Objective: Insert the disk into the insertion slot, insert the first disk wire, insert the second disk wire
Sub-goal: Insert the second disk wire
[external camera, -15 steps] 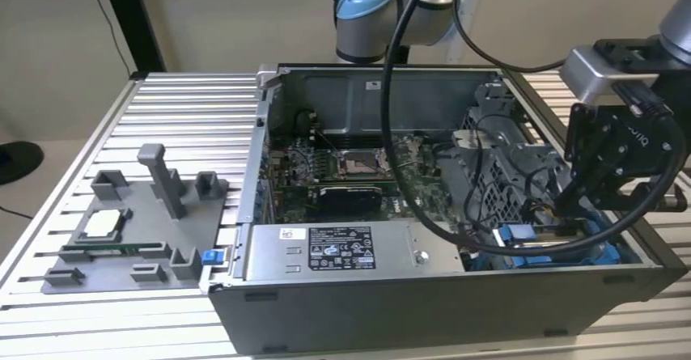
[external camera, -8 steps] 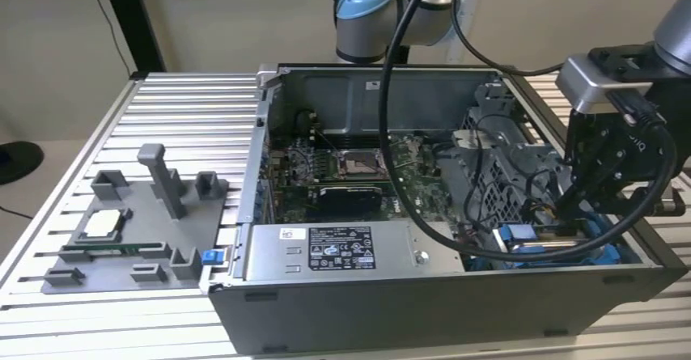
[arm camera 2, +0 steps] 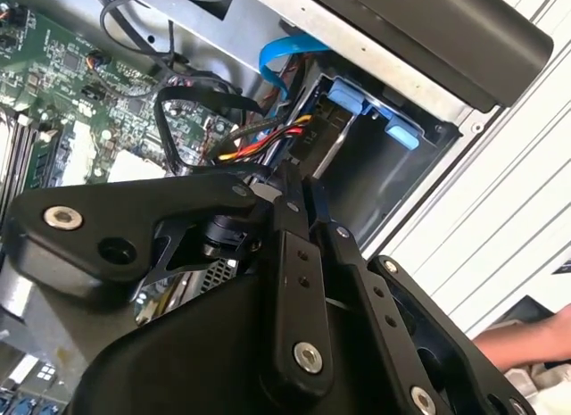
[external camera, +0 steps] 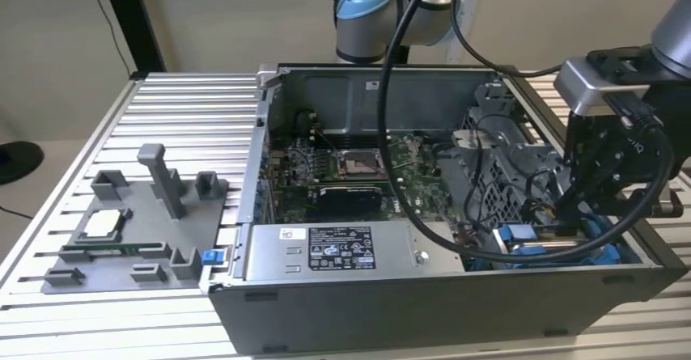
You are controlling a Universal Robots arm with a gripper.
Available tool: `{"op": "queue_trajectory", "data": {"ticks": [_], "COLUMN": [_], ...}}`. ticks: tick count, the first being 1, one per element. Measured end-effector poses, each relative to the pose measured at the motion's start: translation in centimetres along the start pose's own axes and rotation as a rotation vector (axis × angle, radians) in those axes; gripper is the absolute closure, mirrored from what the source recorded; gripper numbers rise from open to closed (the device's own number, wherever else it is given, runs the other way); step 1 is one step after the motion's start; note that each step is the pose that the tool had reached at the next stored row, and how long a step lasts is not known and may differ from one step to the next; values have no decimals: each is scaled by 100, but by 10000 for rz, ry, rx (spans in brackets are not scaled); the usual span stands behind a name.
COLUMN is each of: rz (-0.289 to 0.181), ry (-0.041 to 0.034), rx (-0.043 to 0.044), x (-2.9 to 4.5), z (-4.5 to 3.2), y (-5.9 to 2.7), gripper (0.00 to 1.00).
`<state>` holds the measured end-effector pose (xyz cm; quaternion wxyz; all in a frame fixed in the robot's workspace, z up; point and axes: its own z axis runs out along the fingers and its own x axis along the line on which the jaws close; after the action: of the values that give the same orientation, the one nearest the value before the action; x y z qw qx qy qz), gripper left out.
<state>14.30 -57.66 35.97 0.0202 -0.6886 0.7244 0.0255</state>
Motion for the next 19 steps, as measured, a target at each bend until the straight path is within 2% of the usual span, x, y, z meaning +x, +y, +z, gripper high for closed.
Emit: {"op": "queue_trajectory", "data": {"ticks": [19], "rz": [140], "ry": [-1], "rx": [14], "x": [1], "z": [57], "y": [6], "gripper": [100]}}
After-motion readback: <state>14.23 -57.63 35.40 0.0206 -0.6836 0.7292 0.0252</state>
